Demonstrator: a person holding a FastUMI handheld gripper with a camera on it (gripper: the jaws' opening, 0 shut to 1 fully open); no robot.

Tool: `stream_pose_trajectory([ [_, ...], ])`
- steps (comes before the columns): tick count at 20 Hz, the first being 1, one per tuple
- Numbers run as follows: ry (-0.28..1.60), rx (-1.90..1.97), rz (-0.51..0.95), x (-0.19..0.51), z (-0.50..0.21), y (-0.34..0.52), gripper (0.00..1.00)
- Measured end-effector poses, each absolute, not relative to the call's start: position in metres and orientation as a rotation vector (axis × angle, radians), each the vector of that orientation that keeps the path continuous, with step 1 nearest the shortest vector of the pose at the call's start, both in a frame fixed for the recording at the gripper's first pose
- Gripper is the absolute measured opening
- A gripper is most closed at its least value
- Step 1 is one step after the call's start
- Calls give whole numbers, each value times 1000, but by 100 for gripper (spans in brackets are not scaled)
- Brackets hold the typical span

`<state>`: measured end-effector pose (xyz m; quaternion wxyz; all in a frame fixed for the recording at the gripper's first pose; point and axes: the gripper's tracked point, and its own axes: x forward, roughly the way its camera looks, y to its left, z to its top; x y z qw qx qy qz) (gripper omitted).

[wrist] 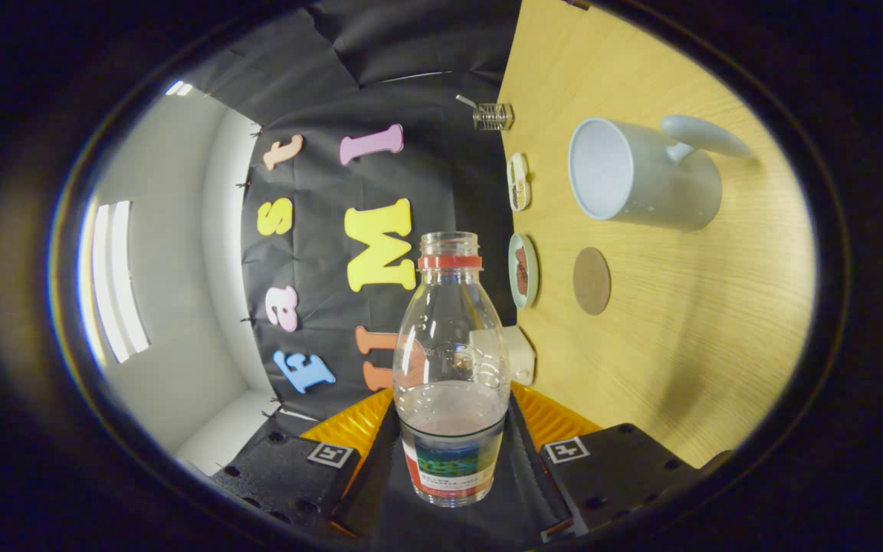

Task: Take the bottle from table, then pour the juice into the cup, finally place the bottle on the coaster

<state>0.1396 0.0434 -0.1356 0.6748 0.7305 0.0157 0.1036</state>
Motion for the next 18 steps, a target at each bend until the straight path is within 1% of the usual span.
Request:
stream_pose_trajectory([
  [2,24,1683,246,139,-129,40,76],
  [9,-9,1773,222,142,-130,18,75],
  [18,-26,1790,231,139,-129,9,75],
])
